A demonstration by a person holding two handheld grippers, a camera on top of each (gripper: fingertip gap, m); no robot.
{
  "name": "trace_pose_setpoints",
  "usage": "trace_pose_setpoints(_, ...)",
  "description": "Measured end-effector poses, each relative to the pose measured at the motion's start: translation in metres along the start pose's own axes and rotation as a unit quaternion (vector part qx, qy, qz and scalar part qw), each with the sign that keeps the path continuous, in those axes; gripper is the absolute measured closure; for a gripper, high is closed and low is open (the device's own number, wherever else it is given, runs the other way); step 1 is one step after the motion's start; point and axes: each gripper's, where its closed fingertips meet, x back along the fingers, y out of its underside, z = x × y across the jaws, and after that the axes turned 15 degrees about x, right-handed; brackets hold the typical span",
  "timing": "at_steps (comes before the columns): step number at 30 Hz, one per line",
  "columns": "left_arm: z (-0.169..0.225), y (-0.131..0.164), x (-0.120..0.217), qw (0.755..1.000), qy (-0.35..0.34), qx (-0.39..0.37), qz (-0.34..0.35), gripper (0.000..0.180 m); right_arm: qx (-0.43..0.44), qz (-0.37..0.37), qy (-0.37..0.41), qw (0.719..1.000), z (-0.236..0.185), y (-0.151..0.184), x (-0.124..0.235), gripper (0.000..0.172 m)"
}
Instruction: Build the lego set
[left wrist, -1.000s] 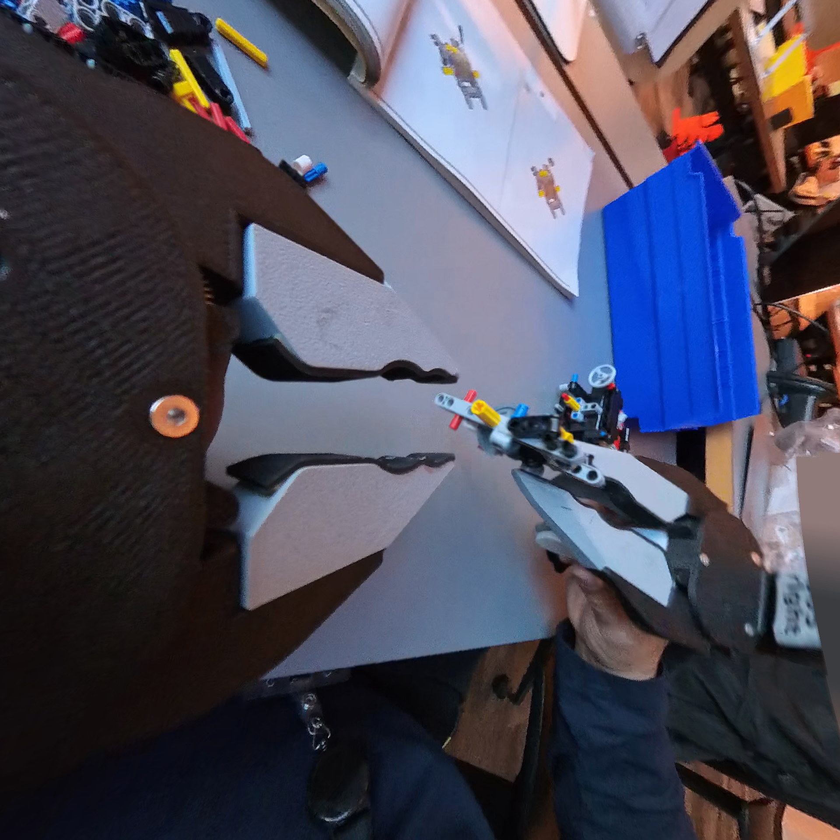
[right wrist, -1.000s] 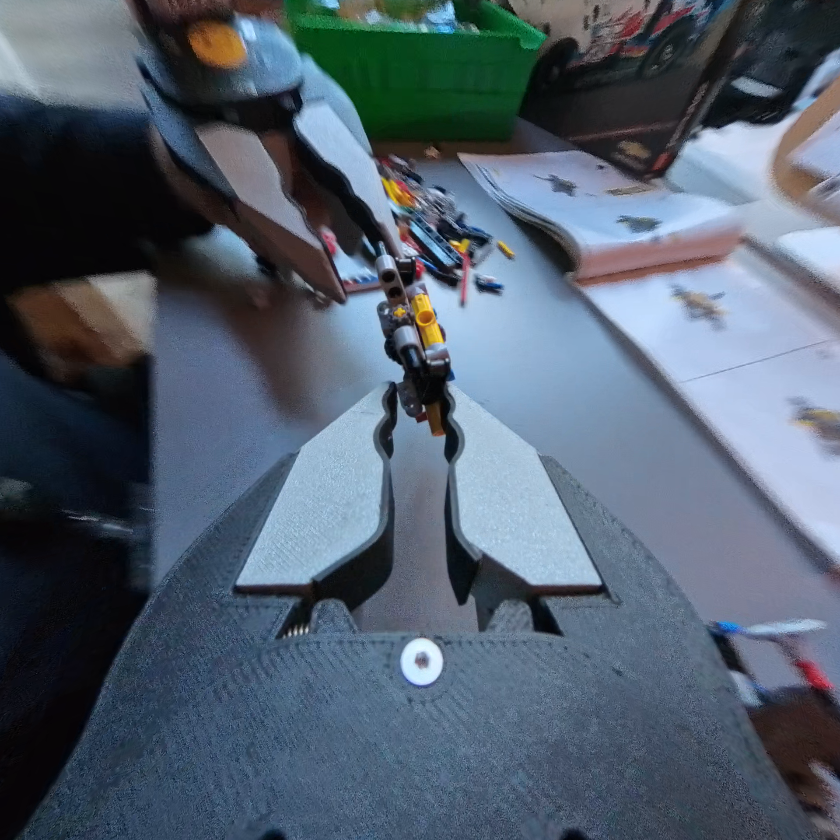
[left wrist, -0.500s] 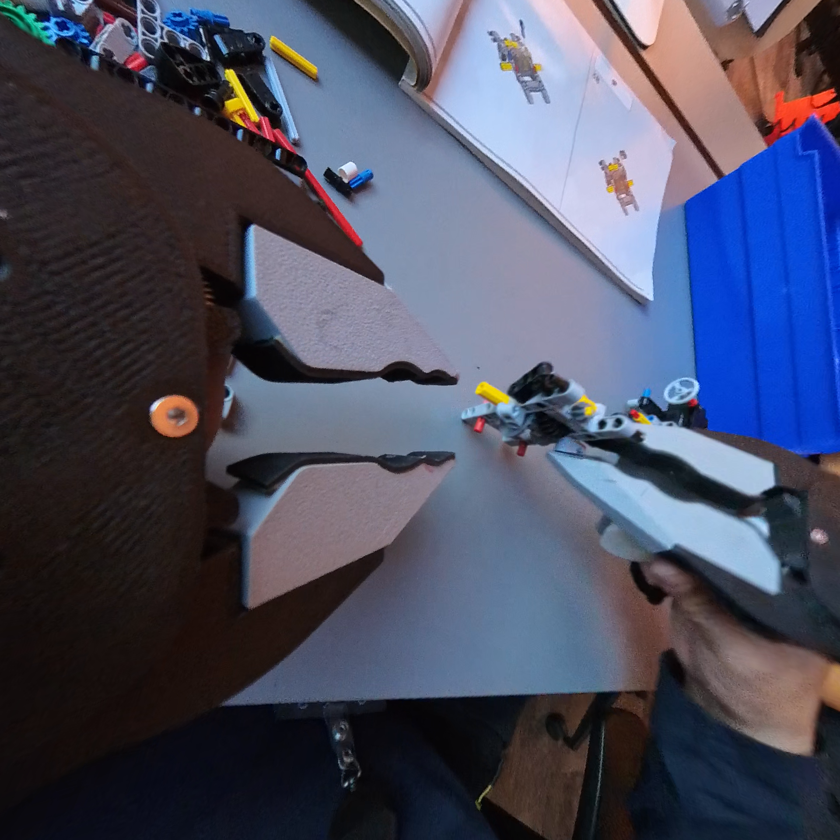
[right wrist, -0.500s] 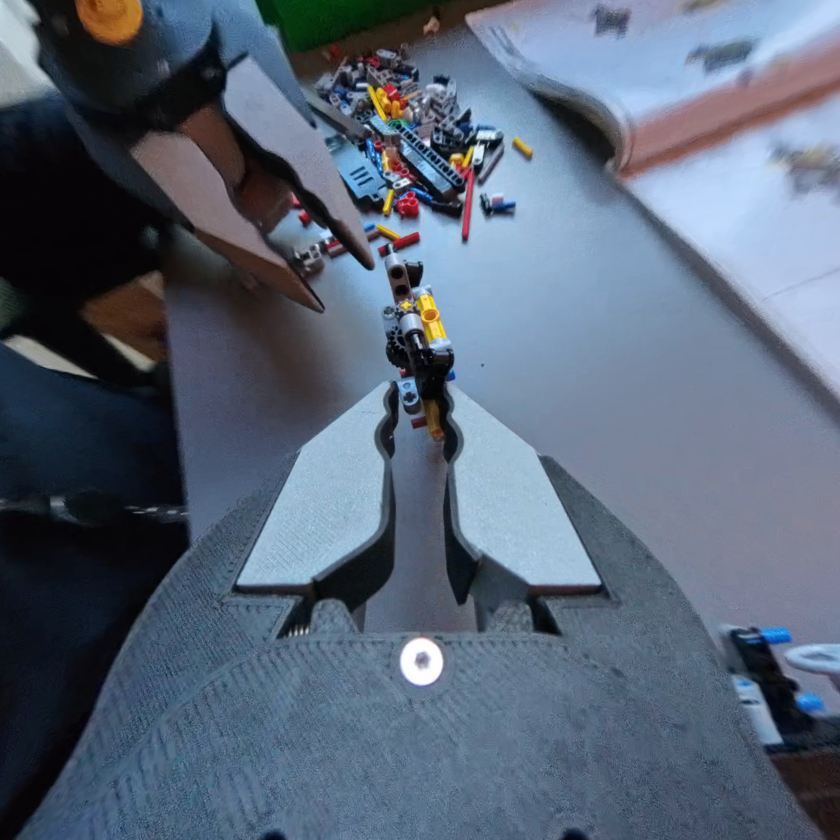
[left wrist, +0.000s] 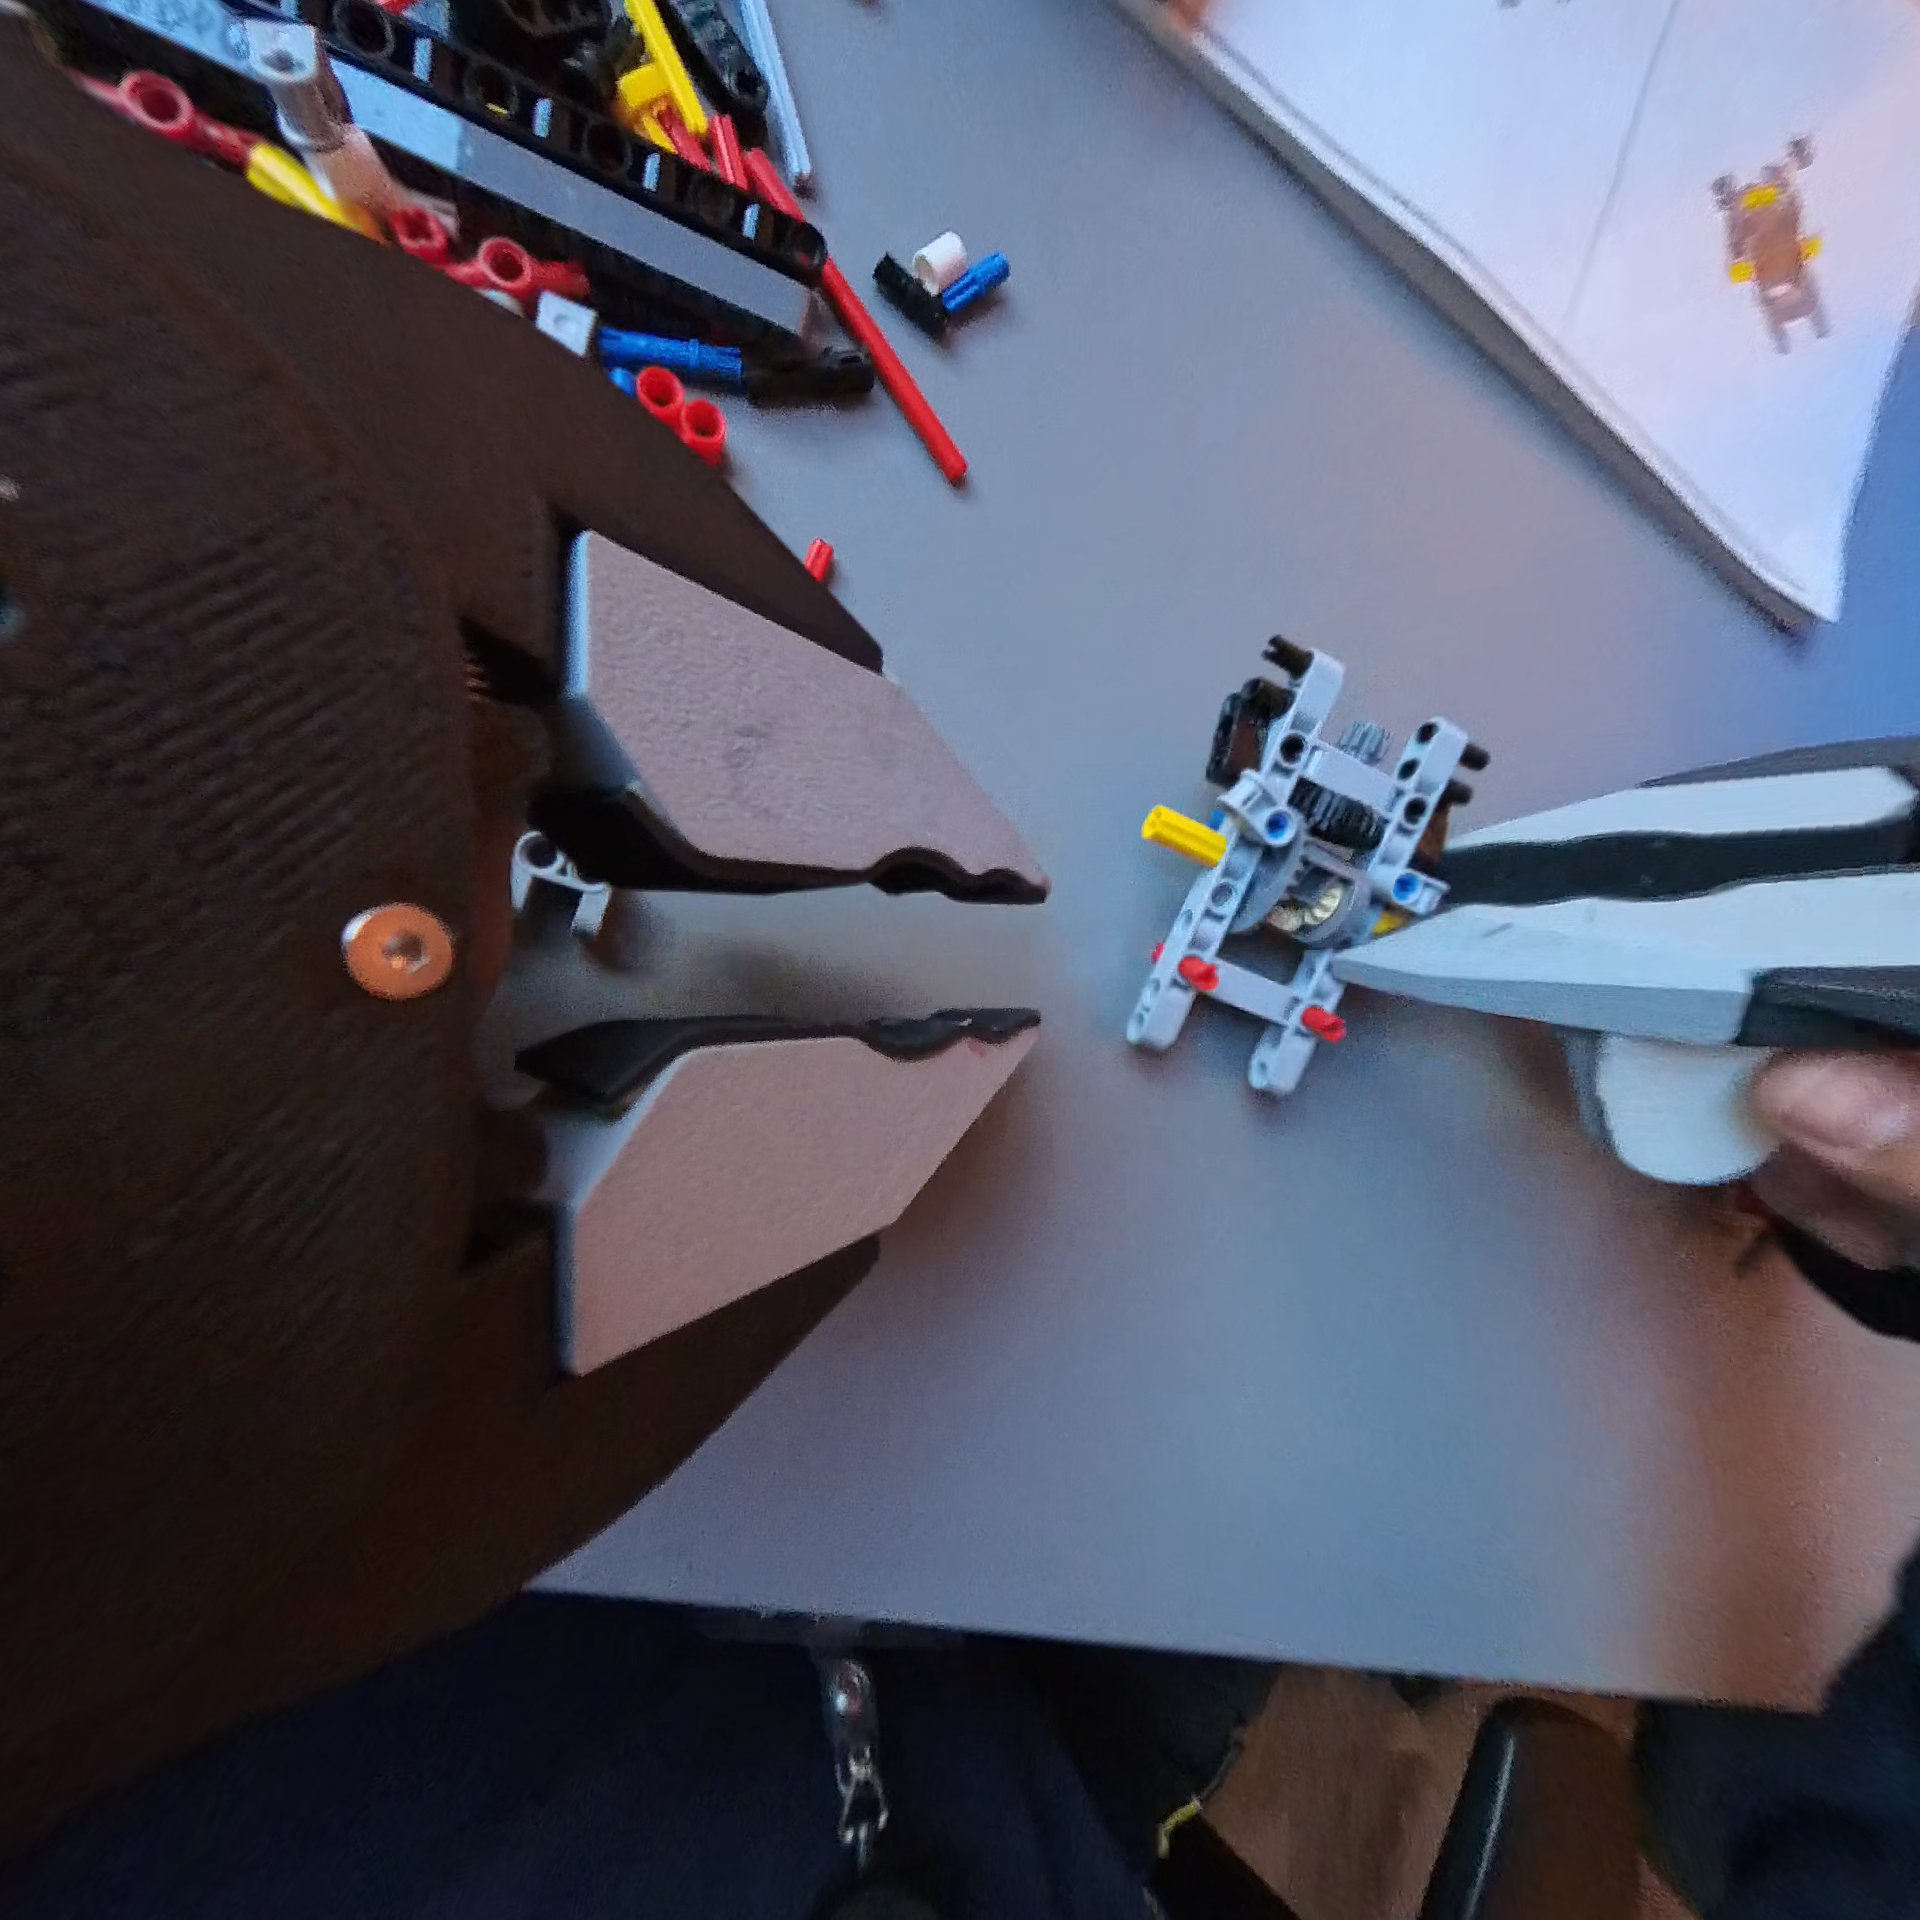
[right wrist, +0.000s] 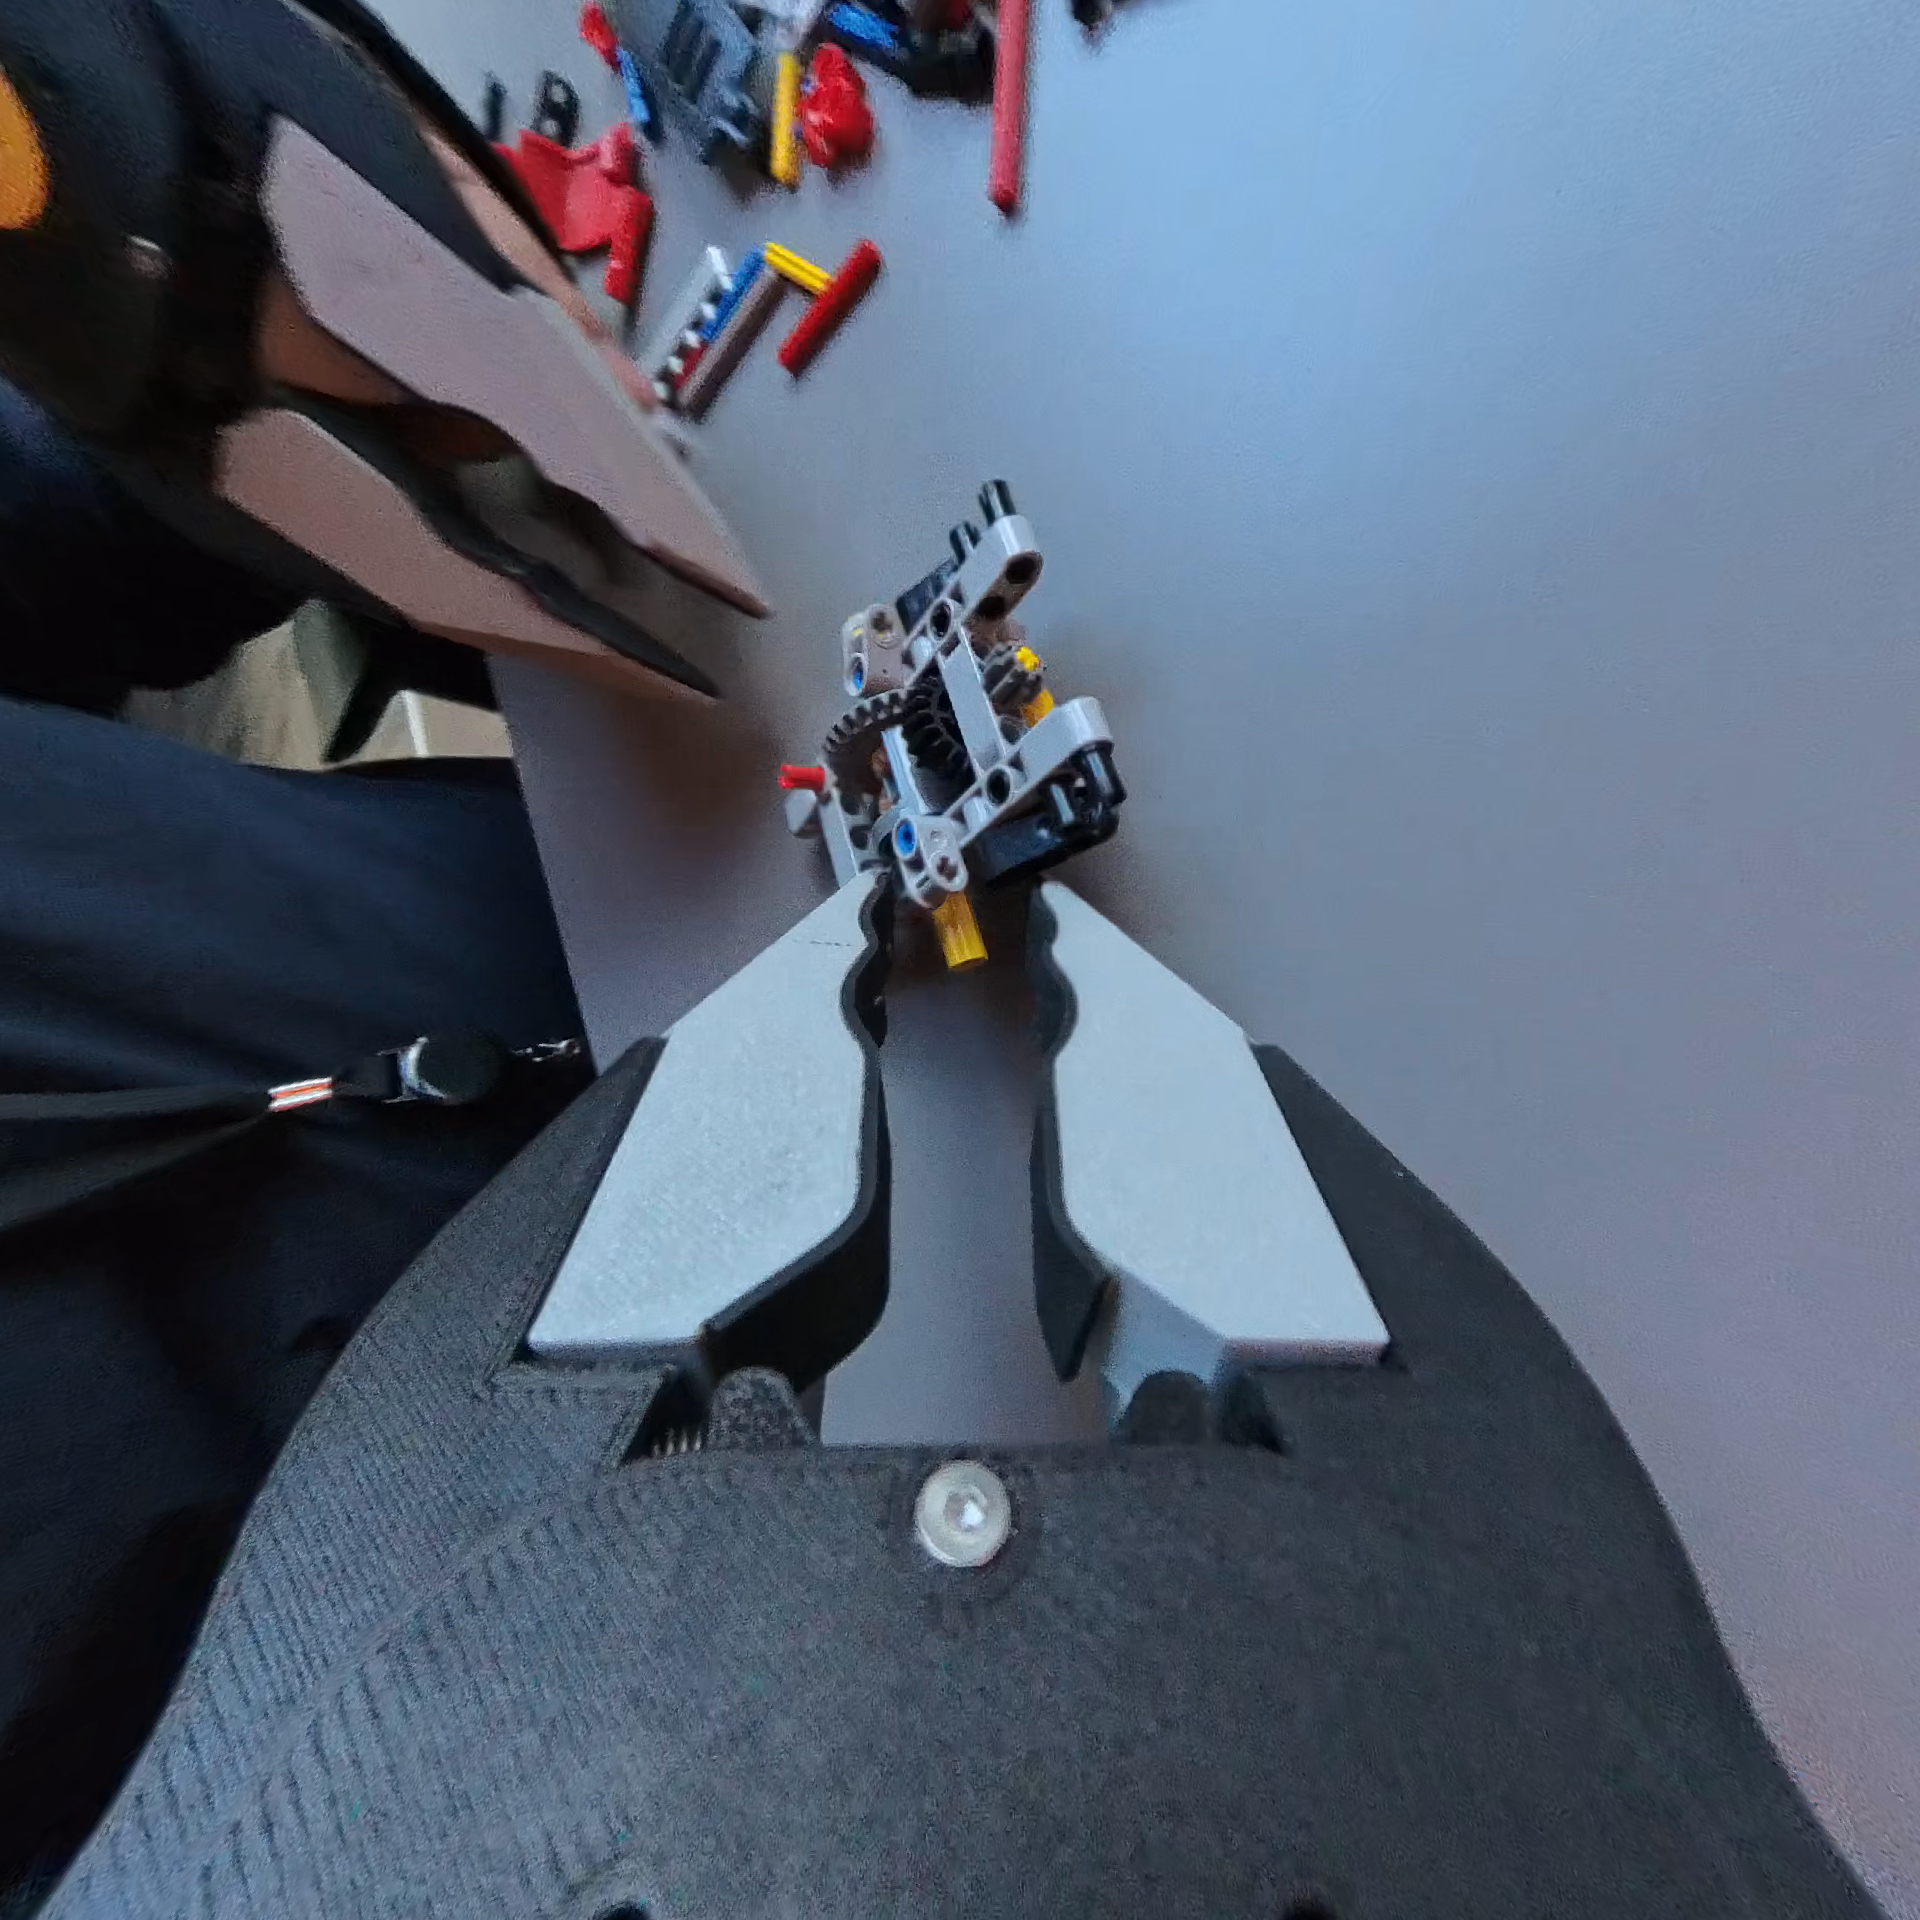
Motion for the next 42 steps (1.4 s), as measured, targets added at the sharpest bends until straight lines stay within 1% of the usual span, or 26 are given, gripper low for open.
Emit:
trace_pose_setpoints(2,-0.003,0.005,-0.004,1.0,-0.004,0.007,-0.018,0.159,0.003,0.004,-0.028,1.0,-0.004,-0.011,-0.002,0.158)
trace_pose_setpoints(3,-0.002,0.005,-0.004,1.0,0.0,0.007,-0.021,0.156,0.0,0.004,-0.033,0.999,-0.004,-0.015,-0.003,0.155)
trace_pose_setpoints(5,-0.002,0.006,-0.003,1.0,-0.002,0.005,-0.023,0.156,0.005,-0.007,-0.027,1.0,-0.003,-0.015,-0.002,0.15)
trace_pose_setpoints(7,-0.004,0.004,0.002,1.0,-0.009,0.002,-0.015,0.156,0.015,0.008,-0.014,1.0,-0.006,-0.019,0.005,0.147)
trace_pose_setpoints(9,-0.005,0.0,0.008,1.0,-0.01,0.007,-0.002,0.156,0.021,0.032,0.023,0.999,-0.006,-0.019,0.014,0.142)
trace_pose_setpoints(11,-0.008,-0.003,0.014,1.0,-0.015,0.012,0.009,0.154,0.044,0.071,0.083,0.993,-0.005,-0.019,0.026,0.139)
trace_pose_setpoints(13,-0.013,-0.006,0.019,0.999,-0.025,0.015,0.018,0.154,0.074,0.136,0.133,0.979,-0.011,-0.021,0.037,0.136)
trace_pose_setpoints(15,-0.018,-0.01,0.024,0.999,-0.036,0.019,0.027,0.153,0.107,0.194,0.184,0.958,-0.017,-0.016,0.044,0.133)
trace_pose_setpoints(18,-0.026,-0.019,0.03,0.998,-0.05,0.025,0.033,0.151,0.13,0.207,0.242,0.939,-0.02,0.01,0.046,0.13)
trace_pose_setpoints(20,-0.033,-0.031,0.034,0.997,-0.062,0.027,0.038,0.15,0.133,0.21,0.262,0.932,-0.023,0.023,0.048,0.128)
trace_pose_setpoints(21,-0.036,-0.039,0.034,0.997,-0.065,0.03,0.037,0.149,0.135,0.214,0.264,0.931,-0.025,0.027,0.049,0.127)
trace_pose_setpoints(24,-0.038,-0.072,0.029,0.998,-0.059,0.031,0.024,0.136,0.145,0.234,0.283,0.919,-0.029,0.029,0.059,0.127)
trace_pose_setpoints(27,-0.039,-0.109,0.006,0.999,-0.051,-0.008,-0.008,0.126,0.165,0.272,0.302,0.899,-0.036,0.024,0.071,0.13)
trace_pose_setpoints(29,-0.039,-0.136,-0.019,0.998,-0.05,-0.042,-0.018,0.126,0.176,0.278,0.301,0.895,-0.041,0.025,0.072,0.132)
trace_pose_setpoints(31,-0.034,-0.161,-0.05,0.997,-0.033,-0.062,-0.029,0.127,0.191,0.272,0.315,0.889,-0.042,0.031,0.072,0.133)
trace_pose_setpoints(35,-0.043,-0.198,-0.116,0.994,-0.048,-0.09,-0.045,0.127,0.213,0.258,0.363,0.87,-0.042,0.047,0.077,0.135)
trace_pose_setpoints(37,-0.051,-0.208,-0.143,0.992,-0.067,-0.097,-0.044,0.131,0.213,0.26,0.389,0.858,-0.041,0.055,0.082,0.136)
trace_pose_setpoints(40,-0.062,-0.201,-0.173,0.988,-0.088,-0.103,-0.07,0.129,0.228,0.273,0.427,0.831,-0.044,0.058,0.097,0.141)
trace_pose_setpoints(42,-0.07,-0.197,-0.184,0.984,-0.107,-0.116,-0.079,0.128,0.226,0.263,0.448,0.824,-0.038,0.062,0.102,0.138)
